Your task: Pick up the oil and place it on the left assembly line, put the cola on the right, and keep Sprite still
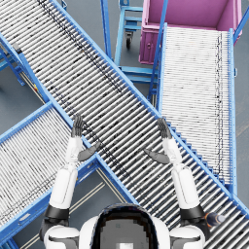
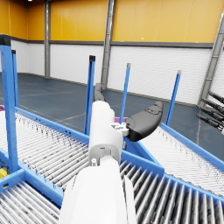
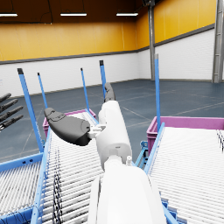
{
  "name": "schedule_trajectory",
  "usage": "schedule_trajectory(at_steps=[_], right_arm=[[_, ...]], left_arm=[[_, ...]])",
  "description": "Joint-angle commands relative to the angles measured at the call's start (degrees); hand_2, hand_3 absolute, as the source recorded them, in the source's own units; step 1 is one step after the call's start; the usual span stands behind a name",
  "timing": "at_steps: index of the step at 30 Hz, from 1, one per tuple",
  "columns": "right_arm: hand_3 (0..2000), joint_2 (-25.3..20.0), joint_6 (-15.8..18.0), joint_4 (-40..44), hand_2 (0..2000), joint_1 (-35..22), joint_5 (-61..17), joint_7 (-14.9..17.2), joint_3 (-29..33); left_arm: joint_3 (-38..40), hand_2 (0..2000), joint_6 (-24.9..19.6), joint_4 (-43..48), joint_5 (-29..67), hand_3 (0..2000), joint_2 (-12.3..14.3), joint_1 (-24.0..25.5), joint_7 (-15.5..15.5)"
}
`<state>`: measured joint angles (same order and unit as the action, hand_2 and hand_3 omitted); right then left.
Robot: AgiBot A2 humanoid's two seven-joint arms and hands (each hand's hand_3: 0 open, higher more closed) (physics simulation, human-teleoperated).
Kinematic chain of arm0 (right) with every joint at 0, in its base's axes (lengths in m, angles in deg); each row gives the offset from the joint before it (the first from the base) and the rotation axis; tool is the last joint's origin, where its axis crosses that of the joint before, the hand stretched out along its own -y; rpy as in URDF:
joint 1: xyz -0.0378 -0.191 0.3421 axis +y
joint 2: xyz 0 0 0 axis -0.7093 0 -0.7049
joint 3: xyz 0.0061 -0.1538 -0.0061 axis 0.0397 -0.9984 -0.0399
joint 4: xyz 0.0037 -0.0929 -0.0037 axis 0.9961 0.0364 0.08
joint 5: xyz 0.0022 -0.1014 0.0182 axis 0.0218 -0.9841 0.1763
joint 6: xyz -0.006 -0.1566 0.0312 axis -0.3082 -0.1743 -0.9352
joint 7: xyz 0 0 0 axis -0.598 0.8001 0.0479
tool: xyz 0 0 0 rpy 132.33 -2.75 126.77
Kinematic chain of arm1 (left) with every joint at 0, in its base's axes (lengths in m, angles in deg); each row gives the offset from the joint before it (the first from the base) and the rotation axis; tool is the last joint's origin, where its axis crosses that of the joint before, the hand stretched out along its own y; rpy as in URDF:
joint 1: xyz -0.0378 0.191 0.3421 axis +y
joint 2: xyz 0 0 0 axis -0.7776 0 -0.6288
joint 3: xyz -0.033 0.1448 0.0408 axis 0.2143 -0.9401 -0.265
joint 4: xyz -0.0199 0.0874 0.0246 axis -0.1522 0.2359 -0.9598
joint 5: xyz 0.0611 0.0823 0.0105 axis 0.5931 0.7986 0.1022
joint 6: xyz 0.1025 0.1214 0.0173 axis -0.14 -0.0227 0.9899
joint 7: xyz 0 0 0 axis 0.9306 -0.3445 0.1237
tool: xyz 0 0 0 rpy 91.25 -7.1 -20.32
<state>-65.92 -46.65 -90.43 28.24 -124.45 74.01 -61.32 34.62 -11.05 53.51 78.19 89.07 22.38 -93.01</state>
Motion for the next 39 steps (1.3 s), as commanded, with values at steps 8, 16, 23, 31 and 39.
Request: schedule_trajectory(at_steps=[8,16,23,31,39], right_arm=[[0,0.0,0.0,0.0,0,0.0,0.0,0.0,0.0],[0,0.0,0.0,0.0,0,0.0,0.0,0.0,0.0],[0,0.0,0.0,0.0,0,0.0,0.0,0.0,0.0],[0,0.0,0.0,0.0,0,0.0,0.0,0.0,0.0],[0,0.0,0.0,0.0,0,0.0,0.0,0.0,0.0]], left_arm=[[0.0,0,0.0,0.0,0.0,0,0.0,0.0,0.0],[0.0,0,0.0,0.0,0.0,0,0.0,0.0,0.0],[0.0,0,0.0,0.0,0.0,0,0.0,0.0,0.0],[0.0,0,0.0,0.0,0.0,0,0.0,0.0,0.0],[0.0,0,0.0,0.0,0.0,0,0.0,0.0,0.0]])
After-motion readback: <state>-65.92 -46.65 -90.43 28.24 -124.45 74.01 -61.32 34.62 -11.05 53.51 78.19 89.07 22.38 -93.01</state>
